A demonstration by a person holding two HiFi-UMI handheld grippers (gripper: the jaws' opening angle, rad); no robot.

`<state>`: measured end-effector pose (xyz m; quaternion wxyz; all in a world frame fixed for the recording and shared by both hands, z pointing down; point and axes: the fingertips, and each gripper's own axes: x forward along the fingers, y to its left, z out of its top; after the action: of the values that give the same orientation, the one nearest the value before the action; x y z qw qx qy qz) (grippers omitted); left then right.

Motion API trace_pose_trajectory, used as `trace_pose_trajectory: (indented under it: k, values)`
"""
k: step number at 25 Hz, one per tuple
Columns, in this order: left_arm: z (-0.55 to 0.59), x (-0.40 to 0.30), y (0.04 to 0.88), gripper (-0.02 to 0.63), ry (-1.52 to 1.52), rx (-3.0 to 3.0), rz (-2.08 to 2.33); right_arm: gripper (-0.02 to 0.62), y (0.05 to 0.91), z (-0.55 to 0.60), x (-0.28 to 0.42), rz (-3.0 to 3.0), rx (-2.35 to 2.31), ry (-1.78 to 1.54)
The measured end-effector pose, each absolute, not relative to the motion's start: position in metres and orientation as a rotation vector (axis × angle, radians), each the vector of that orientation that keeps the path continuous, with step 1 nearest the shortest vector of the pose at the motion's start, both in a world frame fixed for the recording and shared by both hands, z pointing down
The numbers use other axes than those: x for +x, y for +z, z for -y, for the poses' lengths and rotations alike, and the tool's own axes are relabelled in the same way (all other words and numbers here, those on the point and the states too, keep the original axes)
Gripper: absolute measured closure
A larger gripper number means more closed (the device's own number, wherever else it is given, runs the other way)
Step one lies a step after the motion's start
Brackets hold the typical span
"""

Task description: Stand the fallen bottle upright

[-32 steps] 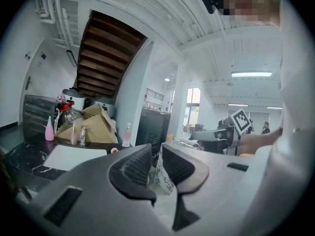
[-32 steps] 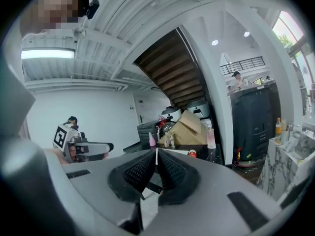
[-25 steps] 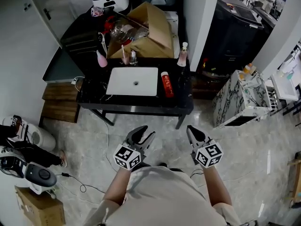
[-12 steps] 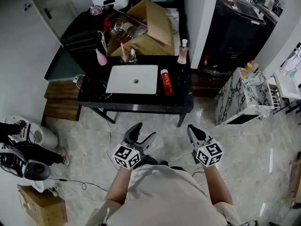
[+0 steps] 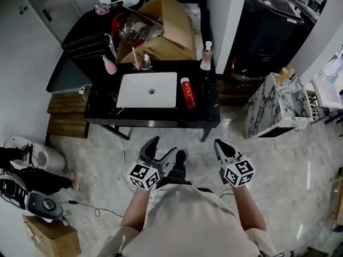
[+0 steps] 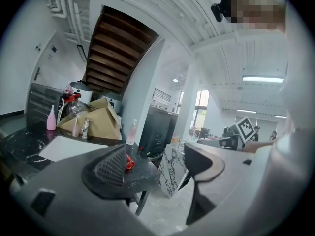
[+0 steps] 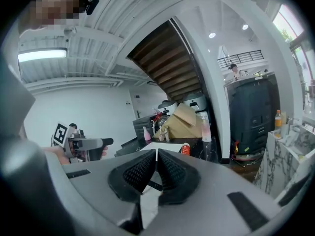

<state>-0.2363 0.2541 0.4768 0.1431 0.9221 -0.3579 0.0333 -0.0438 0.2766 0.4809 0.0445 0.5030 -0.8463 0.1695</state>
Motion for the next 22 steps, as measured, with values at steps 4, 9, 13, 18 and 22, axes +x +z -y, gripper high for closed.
trace_pose_trajectory:
  k: [4,9,13,18,22]
  values:
    - [-0.220,-0.230,0.478,0.249,0.085,2.667,1.011,0.560,0.484,-0.248,-0.037,2.561,1.552,0.517]
    - [-0.165,-0.222,0.479,0.249,0.107,2.692,0.992,0.560,0.483,-0.197,-0.034,2.551,1.562,0.511]
    - [-0.116,-0.221,0.482,0.249,0.122,2.693,0.970,0.560,0.486,-0.154,-0.034,2.533,1.567,0.524]
    - [-0.057,-0.212,0.484,0.249,0.157,2.720,0.920,0.560,0.488,-0.101,-0.027,2.500,1.613,0.540]
    - [-0.016,-0.206,0.491,0.249,0.167,2.723,0.877,0.560,0.491,-0.068,-0.025,2.471,1.629,0.539]
